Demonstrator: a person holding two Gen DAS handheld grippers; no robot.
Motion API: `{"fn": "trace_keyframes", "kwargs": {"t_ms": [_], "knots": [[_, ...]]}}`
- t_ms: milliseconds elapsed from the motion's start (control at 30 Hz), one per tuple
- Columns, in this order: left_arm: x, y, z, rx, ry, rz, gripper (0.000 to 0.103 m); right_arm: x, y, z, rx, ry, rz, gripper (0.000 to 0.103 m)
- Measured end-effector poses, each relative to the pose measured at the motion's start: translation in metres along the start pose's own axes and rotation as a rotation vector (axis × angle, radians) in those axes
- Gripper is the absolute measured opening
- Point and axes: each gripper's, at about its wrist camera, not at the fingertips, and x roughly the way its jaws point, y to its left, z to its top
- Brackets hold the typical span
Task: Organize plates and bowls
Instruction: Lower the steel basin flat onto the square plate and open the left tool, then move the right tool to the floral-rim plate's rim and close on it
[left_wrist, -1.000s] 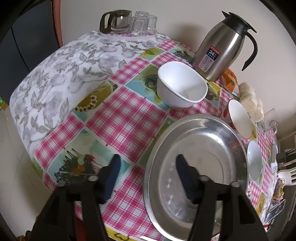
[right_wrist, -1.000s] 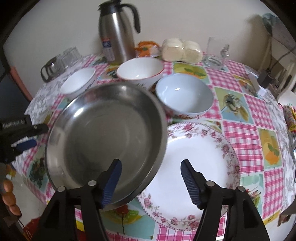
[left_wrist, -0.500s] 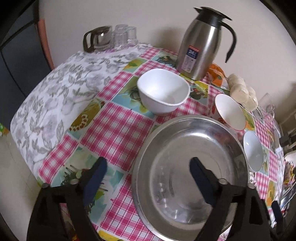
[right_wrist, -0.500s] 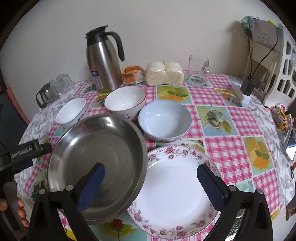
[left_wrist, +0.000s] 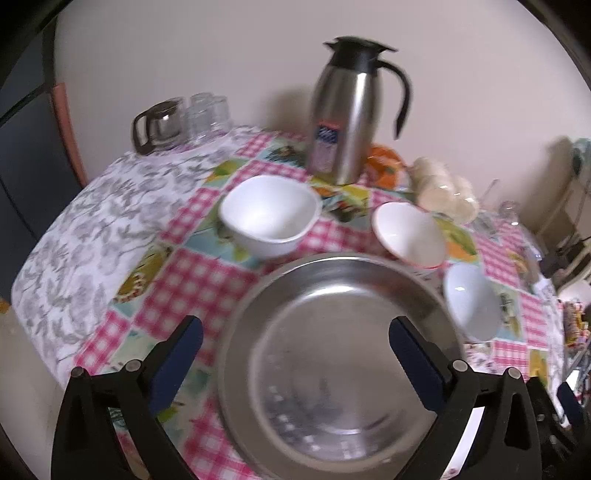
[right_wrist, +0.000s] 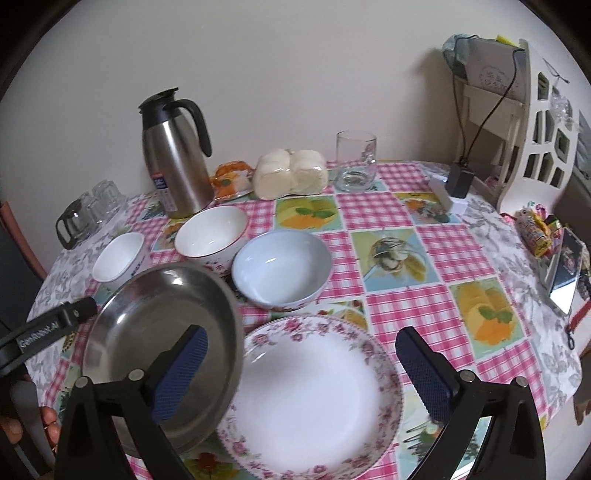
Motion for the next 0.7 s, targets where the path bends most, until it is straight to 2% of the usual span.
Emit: {"fn": "trace_keyframes", "kwargs": {"t_ms": [200,367,500,700], "knots": [[-0.009,-0.032,-0.003,0.045,-0.021,-0.141,0.101,-0.003,-0.017,0.000,0.000,-0.017,-0.027,0.103],[-0.019,-0.062,-0.010,0.132,-0.043,-0.147,0.101,-0.003,-0.037,-0.001,0.025,-0.015,-0.049,0.103],[-0.026,-0.075,-0.016,0.140,-0.056,-0.151,0.101,-0.003,-0.053,-0.002,0.050,-0.008,-0.066,0.103],[-0.026,-0.090,-0.024,0.138,-0.021,-0.250,0.101,-0.005,-0.080,-0.005,0.084,-0.006,-0.107,0.103]]}}
